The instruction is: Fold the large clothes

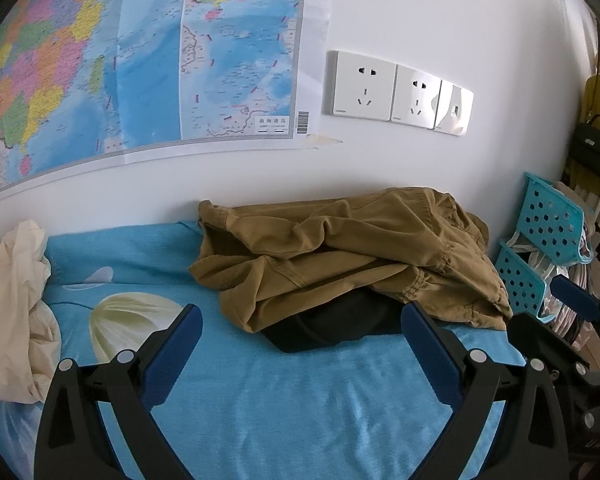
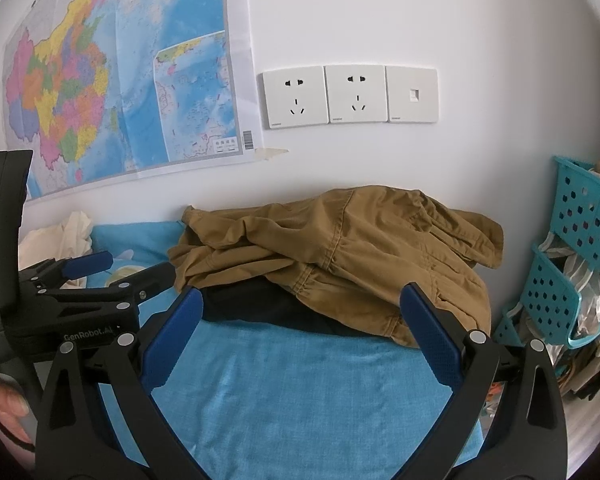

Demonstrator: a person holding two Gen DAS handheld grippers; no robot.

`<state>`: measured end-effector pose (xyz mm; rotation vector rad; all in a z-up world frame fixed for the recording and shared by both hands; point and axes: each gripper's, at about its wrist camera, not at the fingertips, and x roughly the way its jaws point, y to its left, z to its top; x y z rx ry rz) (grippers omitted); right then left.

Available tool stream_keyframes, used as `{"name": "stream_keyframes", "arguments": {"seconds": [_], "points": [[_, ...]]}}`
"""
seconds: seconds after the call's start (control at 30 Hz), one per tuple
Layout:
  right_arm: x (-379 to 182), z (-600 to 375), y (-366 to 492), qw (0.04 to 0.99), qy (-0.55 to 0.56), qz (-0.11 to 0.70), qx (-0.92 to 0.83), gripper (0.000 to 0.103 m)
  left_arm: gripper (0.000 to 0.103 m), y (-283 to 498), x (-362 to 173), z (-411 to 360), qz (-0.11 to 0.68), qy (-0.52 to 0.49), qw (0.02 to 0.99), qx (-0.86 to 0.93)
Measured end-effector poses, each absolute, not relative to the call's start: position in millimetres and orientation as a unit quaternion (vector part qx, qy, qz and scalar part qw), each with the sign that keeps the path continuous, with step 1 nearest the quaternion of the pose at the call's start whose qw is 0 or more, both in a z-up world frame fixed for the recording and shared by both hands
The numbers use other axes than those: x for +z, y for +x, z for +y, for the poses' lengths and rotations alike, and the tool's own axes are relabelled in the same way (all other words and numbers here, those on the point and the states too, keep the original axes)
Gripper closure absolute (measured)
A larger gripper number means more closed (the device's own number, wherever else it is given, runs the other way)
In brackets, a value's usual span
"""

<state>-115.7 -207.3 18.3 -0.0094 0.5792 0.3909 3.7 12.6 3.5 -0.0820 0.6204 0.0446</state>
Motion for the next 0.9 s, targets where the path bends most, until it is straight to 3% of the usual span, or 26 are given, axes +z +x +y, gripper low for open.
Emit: {"name": "stream_keyframes", "arguments": {"seconds": [0.9], "points": [[18.7, -207.5, -114.4, 0.940, -0.007, 0.283, 0.192, 0.006, 0.007, 1.3, 3.0, 13.3, 0.301, -0.039, 0.953, 0.026]]}}
